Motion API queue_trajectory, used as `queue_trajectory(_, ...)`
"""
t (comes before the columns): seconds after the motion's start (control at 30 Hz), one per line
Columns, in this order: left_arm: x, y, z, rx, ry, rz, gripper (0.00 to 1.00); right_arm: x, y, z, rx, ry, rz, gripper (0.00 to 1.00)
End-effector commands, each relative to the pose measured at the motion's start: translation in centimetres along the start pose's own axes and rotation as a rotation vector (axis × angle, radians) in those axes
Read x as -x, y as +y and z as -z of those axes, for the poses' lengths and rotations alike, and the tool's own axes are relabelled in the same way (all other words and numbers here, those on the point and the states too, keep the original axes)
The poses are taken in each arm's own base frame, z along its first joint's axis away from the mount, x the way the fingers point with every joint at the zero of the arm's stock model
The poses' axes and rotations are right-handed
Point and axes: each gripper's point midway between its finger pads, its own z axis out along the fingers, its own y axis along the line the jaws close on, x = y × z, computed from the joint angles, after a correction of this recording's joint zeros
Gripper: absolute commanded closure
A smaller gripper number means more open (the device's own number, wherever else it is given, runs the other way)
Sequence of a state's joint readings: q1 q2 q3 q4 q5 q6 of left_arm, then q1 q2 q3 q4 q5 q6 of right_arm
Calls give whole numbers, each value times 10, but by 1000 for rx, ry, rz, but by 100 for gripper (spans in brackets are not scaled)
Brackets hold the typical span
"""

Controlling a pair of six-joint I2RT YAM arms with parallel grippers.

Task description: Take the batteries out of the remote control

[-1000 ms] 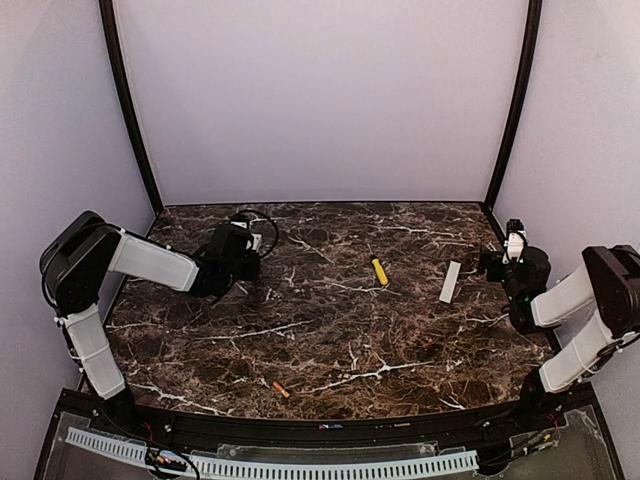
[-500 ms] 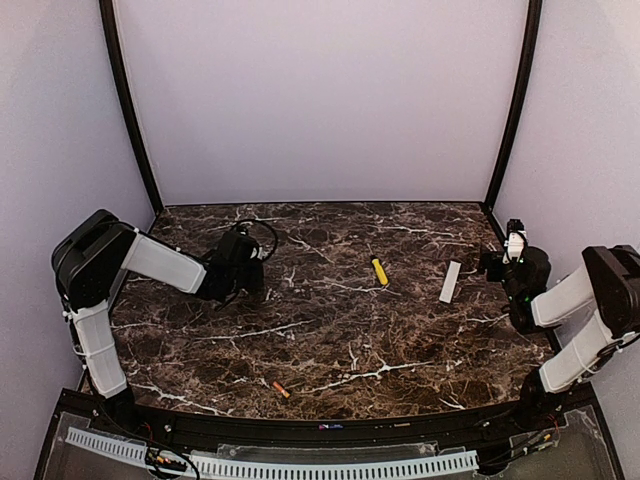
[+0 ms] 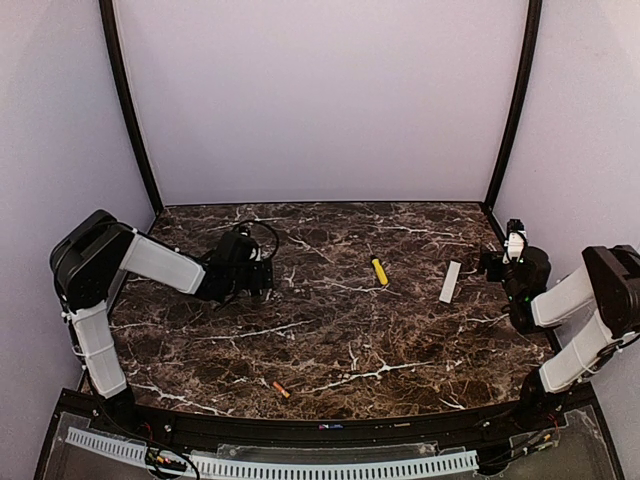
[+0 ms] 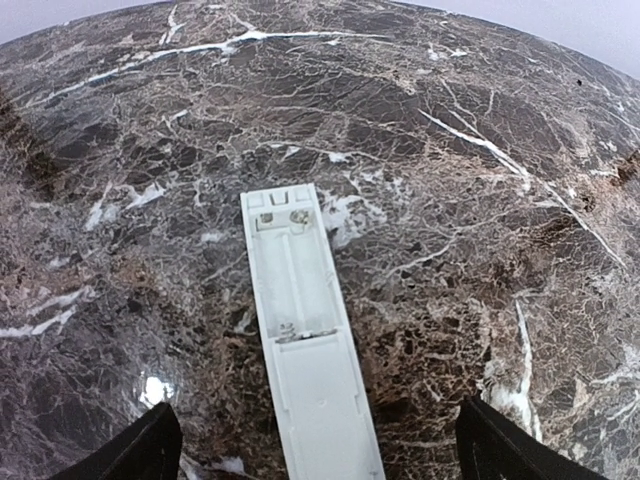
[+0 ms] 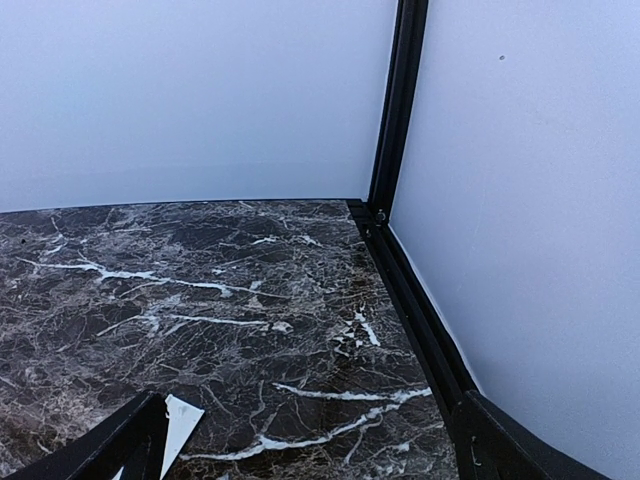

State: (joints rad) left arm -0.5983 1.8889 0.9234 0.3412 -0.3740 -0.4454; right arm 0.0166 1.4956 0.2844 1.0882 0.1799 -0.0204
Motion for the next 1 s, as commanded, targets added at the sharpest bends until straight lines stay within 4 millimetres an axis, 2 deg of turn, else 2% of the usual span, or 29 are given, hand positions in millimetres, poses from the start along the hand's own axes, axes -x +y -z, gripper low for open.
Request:
queue_trajectory(0.0,31,-1,29,-24,-71,-101,4,6,-2,-5,-7,-17,-13,1)
queue_trajectory(0.13,57,-5,52,-73,-128,-129,2,6,-3,-5,-9,-16,-13,1)
queue_trajectory(0.27,92,-3,78,-66,-206,-174,1,6,-2,-5,-8,-15,-14,1)
queue_trajectory(0.43,132,24,115,64,-303,-235,2,6,-2,-5,-8,-15,-14,1)
queue_trajectory(0.5,147,42,128,143,-342,-245,1,6,-2,-5,-8,-16,-13,1)
queue_trajectory(0.57,159,68,141,285,-393,-271,4,6,-2,-5,-7,-15,-14,1)
queue_trajectory(0.63,161,86,147,337,-442,-279,9,6,-2,-5,-7,-15,-13,1)
queue_trajectory(0.67,152,92,144,335,-450,-280,11,6,-2,-5,-8,-16,-14,1)
queue_trajectory(0.7,153,103,147,331,-464,-260,13,6,-2,-5,-6,-16,-13,1)
queue_trajectory(0.83,121,152,140,325,-426,-151,16,6,-2,-5,-8,-15,-12,1)
queue_trajectory(0.87,122,166,143,337,-438,-121,16,6,-2,-5,-7,-15,-12,1)
queue_trajectory(0.9,109,169,138,311,-417,-126,17,6,-2,-5,-6,-15,-13,1)
queue_trajectory(0.93,110,179,142,317,-441,-109,17,6,-2,-5,-7,-16,-14,1)
queue_trajectory(0.97,97,181,137,296,-423,-122,18,6,-2,-5,-7,-15,-13,1)
